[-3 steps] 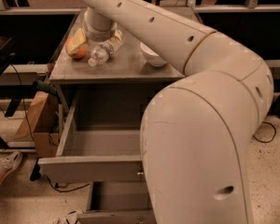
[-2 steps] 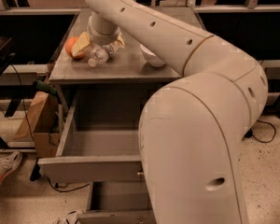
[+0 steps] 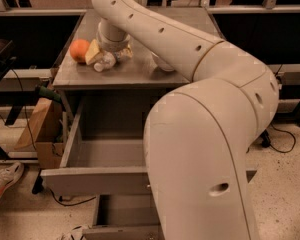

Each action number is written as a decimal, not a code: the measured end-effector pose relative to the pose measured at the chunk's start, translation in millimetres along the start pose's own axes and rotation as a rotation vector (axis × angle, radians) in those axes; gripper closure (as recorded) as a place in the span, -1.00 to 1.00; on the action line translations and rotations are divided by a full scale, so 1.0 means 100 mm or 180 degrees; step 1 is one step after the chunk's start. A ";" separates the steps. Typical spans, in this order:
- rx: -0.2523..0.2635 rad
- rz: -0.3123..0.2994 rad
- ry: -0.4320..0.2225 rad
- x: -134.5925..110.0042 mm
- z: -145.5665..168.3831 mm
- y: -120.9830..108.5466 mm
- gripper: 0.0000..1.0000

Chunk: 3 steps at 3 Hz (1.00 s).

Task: Place water bottle into top drawer

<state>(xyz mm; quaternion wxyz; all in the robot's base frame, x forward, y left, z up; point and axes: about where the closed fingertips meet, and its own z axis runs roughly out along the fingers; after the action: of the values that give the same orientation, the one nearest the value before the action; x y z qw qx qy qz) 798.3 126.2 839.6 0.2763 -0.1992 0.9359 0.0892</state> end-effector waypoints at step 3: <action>0.0226 0.0159 0.0019 0.07 -0.04 -0.26 0.78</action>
Offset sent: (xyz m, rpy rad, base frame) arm 0.0065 -0.0345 -0.0023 -0.0520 -0.0045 -0.1063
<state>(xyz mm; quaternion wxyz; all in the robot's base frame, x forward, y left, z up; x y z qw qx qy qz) 802.2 98.8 837.7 0.2781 -0.1662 0.9440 0.0622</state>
